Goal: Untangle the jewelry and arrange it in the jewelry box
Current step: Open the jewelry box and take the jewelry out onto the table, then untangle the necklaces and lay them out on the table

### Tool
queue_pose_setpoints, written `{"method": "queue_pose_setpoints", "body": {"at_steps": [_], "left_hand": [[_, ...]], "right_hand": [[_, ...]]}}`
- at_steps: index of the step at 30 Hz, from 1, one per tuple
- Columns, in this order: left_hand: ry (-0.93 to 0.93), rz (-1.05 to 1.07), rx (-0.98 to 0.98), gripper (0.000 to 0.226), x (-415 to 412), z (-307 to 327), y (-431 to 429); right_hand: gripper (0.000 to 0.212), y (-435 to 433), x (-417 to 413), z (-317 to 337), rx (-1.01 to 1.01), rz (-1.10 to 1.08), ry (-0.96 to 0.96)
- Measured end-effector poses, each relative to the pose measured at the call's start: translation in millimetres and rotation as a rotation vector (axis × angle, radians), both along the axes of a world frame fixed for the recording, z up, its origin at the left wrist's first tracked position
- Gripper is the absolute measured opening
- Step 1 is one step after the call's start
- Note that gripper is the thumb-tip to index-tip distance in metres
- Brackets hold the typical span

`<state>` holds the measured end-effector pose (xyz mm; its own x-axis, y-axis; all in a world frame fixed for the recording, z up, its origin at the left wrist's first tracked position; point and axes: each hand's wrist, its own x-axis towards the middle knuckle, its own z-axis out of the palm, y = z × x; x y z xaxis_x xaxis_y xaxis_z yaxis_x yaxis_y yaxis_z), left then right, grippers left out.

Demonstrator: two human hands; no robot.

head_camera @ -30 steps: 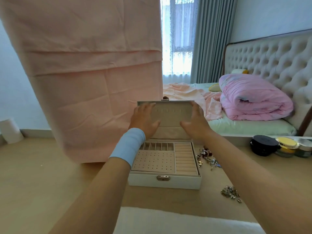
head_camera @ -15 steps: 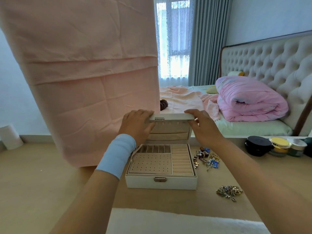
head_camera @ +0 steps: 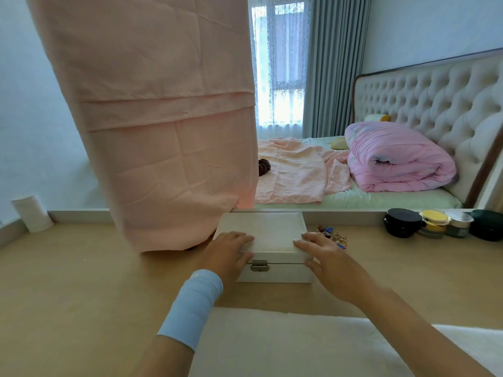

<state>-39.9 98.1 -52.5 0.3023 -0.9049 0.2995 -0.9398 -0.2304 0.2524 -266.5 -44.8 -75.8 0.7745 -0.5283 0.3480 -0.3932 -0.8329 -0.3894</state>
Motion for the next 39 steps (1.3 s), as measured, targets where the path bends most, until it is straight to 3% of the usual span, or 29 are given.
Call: {"method": "queue_pose_setpoints", "body": {"at_steps": [4,8,18,22,30,35,39], "left_hand": [[-0.086,0.029,0.04,0.054,-12.2,-12.5,2.4],[-0.157,0.04,0.089,0.059,-11.0,-22.7,2.6],[-0.123,0.06,0.107,0.054,7.7,-11.2,-23.7],[-0.171,0.101,0.114,0.053,15.8,-4.3,-40.5],[-0.099,0.078,0.13,0.052,24.1,1.5,-50.8],[-0.096,0.103,0.177,0.058,8.4,6.6,-55.8],[-0.094,-0.01,0.009,0.051,-37.8,20.3,-66.5]], "right_hand": [[0.057,10.4,2.0,-4.8,0.062,-0.07,0.047],[0.058,18.5,8.2,-16.9,0.133,-0.096,-0.062],[0.05,5.0,35.3,-9.9,0.211,-0.137,-0.138],[0.051,-7.0,51.3,-6.8,0.226,-0.161,-0.106],[0.046,-27.1,52.0,-4.7,0.263,-0.134,-0.096],[0.059,-31.6,33.3,7.0,0.291,-0.073,0.028],[0.042,-53.1,-8.4,18.9,0.288,-0.186,-0.051]]}}
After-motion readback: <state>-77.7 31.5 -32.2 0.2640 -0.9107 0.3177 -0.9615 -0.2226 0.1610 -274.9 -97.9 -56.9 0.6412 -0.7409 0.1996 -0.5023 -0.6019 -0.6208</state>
